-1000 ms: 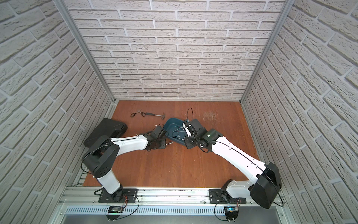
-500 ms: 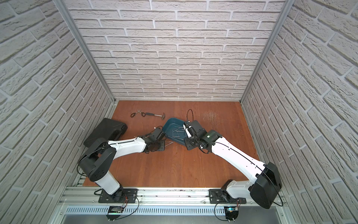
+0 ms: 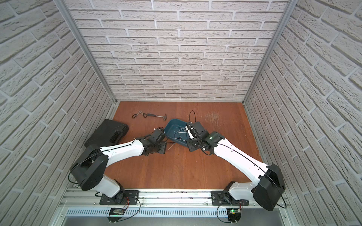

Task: Put the nails on the desktop into the storage box
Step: Pick up the nail from the center of the board.

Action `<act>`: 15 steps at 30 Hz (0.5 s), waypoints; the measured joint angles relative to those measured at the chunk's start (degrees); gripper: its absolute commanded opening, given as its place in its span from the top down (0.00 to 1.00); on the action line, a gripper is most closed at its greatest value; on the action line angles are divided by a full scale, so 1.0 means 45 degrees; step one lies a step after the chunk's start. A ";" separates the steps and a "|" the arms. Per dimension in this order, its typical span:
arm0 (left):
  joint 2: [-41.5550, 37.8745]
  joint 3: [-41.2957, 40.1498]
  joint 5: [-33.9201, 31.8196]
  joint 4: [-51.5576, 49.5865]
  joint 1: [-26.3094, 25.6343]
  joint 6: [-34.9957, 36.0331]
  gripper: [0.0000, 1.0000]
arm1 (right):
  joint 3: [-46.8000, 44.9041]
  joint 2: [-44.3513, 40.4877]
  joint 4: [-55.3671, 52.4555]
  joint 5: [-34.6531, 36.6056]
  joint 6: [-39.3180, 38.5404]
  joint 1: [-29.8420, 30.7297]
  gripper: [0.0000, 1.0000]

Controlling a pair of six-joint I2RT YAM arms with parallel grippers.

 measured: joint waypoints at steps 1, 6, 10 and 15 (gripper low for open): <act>0.0000 0.0010 0.0155 0.0058 -0.0068 0.0311 0.42 | 0.0005 0.0000 -0.0005 0.0010 0.0000 0.0000 0.65; 0.0262 0.0277 0.0865 0.0287 -0.0311 0.1467 0.43 | 0.0010 0.0000 -0.0058 0.0063 0.0000 0.0000 0.65; 0.0928 0.0782 0.1253 0.0389 -0.0359 0.2045 0.49 | 0.0010 0.0000 -0.0189 0.0126 0.0000 0.0000 0.65; 0.1909 0.1282 0.1554 0.0476 -0.0359 0.2448 0.55 | 0.0010 -0.0068 -0.0316 0.0185 0.0000 0.0000 0.65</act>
